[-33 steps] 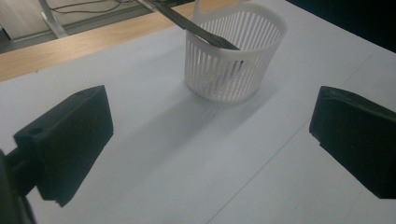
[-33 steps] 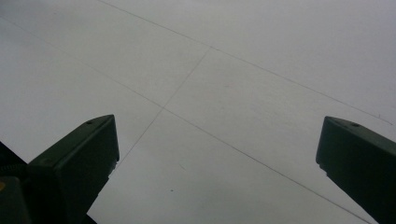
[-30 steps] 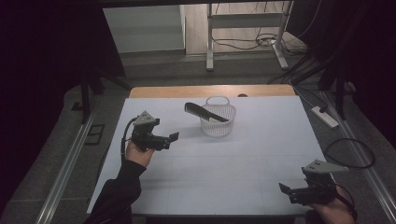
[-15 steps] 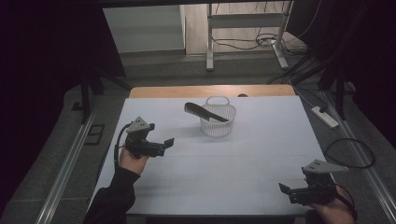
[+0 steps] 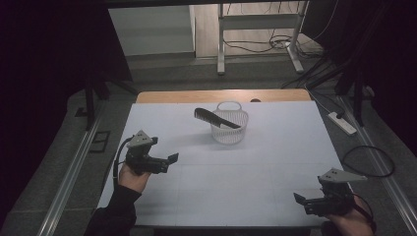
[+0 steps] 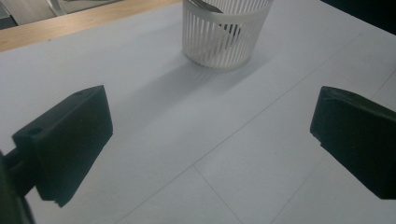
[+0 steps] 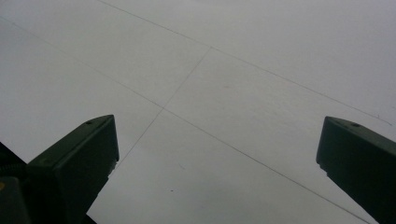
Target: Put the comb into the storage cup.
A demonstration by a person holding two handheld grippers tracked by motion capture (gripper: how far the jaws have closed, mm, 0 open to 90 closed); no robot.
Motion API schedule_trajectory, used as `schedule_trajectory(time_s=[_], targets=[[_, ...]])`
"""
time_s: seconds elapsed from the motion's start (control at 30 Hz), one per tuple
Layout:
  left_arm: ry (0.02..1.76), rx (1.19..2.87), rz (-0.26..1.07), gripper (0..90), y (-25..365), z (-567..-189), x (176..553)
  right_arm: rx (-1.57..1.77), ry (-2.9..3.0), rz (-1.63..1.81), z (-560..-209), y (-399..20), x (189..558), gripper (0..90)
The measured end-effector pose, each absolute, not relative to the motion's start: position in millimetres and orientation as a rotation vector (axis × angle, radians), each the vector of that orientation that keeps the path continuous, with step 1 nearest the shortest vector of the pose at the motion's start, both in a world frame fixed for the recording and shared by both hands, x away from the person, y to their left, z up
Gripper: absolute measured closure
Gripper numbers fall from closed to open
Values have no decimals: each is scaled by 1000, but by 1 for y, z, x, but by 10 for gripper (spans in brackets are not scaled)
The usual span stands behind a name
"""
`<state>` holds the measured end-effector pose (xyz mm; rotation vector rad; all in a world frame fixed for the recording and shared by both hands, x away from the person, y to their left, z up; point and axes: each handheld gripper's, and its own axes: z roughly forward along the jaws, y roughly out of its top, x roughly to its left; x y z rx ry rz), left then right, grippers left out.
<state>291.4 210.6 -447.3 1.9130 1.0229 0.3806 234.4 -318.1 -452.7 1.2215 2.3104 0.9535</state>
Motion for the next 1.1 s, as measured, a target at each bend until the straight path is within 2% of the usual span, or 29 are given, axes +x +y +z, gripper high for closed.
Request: schedule_trajectory(time_s=[1.1], targets=[[1102,1894,412,1,240,-455,240,1220,2305,950,-453,-318,234,0]])
